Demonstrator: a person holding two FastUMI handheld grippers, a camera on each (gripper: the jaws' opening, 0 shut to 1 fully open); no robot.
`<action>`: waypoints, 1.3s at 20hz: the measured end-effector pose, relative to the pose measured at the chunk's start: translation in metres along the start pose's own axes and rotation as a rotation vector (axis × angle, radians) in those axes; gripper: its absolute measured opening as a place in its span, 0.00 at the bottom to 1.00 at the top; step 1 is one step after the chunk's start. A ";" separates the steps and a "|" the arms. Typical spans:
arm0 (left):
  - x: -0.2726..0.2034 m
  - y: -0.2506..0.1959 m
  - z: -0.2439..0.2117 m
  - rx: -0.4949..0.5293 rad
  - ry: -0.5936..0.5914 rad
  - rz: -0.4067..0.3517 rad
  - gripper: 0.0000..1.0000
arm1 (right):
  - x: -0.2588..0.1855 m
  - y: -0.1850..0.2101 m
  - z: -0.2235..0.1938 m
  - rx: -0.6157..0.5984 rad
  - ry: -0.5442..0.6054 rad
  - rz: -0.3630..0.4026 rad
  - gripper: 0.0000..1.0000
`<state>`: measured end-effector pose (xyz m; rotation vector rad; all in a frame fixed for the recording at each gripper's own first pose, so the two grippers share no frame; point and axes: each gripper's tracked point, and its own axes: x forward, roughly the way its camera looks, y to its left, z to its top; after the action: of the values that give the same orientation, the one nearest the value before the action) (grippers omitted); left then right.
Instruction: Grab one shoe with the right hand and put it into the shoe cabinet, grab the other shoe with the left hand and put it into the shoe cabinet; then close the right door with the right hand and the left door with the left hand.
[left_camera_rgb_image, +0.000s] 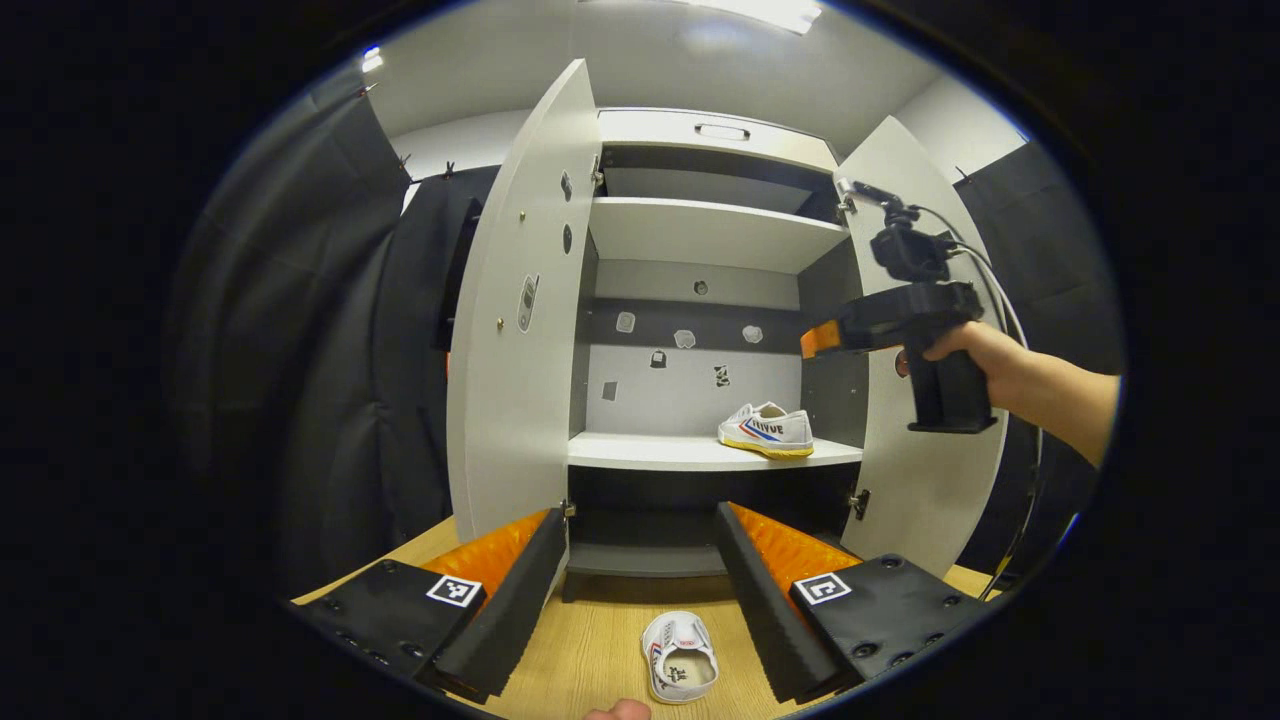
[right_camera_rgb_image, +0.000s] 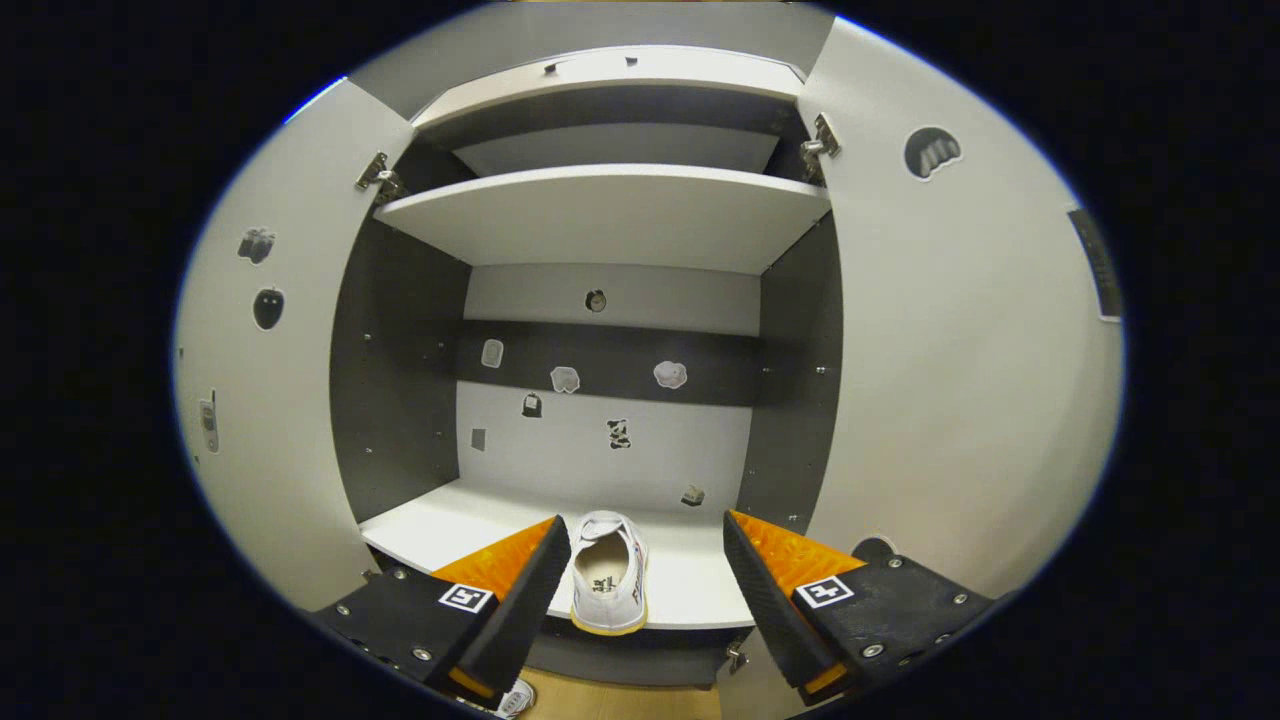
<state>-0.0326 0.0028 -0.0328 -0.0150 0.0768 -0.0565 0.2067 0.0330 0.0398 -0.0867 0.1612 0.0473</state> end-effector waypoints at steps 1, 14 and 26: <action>0.001 -0.001 0.000 0.000 0.001 -0.003 0.98 | -0.017 0.000 -0.005 0.005 -0.015 0.007 0.94; 0.023 -0.012 -0.049 -0.017 0.138 -0.055 0.98 | -0.159 0.001 -0.088 -0.011 -0.127 -0.029 0.94; 0.029 -0.002 -0.290 0.035 0.616 -0.098 0.98 | -0.195 -0.028 -0.134 0.025 -0.031 -0.118 0.94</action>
<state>-0.0259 -0.0047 -0.3237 0.0347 0.6913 -0.1588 -0.0055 -0.0148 -0.0579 -0.0706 0.1250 -0.0712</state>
